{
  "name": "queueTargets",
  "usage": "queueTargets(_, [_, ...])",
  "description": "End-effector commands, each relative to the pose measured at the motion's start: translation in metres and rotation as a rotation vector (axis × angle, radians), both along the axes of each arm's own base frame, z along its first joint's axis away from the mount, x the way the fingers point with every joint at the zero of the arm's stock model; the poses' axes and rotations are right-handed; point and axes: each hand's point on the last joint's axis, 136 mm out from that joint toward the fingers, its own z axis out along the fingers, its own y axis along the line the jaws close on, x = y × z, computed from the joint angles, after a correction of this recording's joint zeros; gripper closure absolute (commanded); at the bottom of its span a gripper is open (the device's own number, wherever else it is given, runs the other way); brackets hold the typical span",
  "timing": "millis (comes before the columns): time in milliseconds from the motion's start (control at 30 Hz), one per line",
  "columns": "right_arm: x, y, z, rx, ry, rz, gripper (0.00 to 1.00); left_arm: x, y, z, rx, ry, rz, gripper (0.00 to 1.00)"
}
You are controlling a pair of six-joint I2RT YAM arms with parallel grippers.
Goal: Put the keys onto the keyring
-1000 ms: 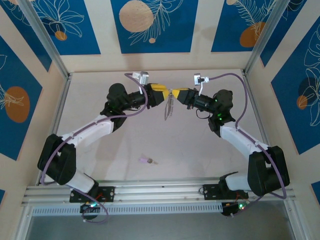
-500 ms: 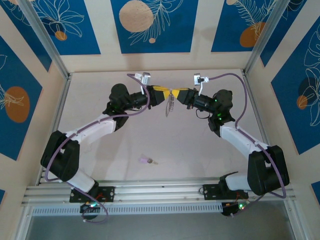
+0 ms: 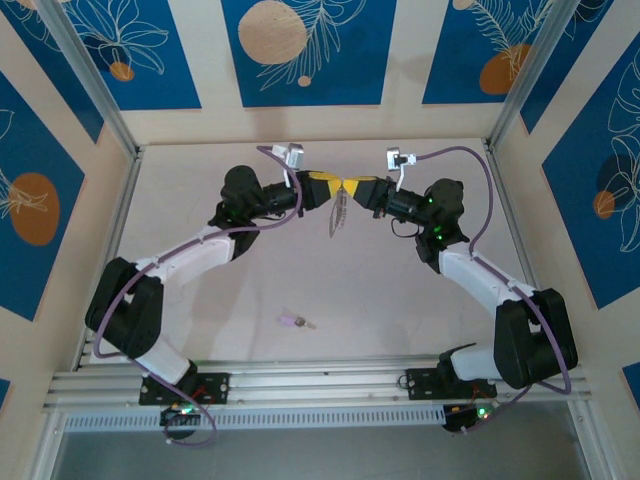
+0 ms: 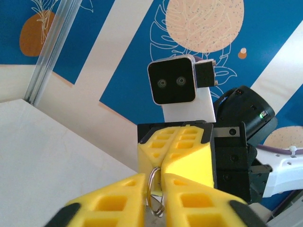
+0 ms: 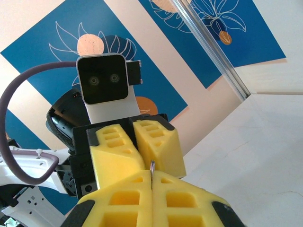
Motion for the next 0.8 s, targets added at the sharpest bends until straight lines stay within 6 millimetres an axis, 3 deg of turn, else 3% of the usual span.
queueTargets(0, [0.0,0.001,0.007,0.011,-0.023,-0.004,1.0,-0.006,-0.003,0.022,-0.039,-0.07,-0.033,0.94])
queueTargets(67, [0.0,0.002,0.005,0.008,-0.019,-0.002,1.0,-0.007,-0.003,0.023,-0.038,-0.074,-0.036,1.0])
queueTargets(167, [0.002,0.0,0.003,-0.003,-0.005,-0.007,1.0,-0.009,-0.003,0.023,-0.027,-0.079,-0.043,1.0])
queueTargets(333, [0.006,-0.015,0.004,-0.016,0.013,-0.038,0.77,-0.015,-0.002,0.027,0.02,-0.119,-0.052,1.0])
queueTargets(433, [0.006,-0.03,0.004,-0.03,0.02,-0.071,0.7,-0.019,-0.004,0.029,0.073,-0.151,-0.077,1.0])
queueTargets(767, [-0.033,-0.039,0.0,-0.126,-0.033,-0.006,0.67,-0.036,-0.005,0.022,0.32,-0.279,-0.2,1.0])
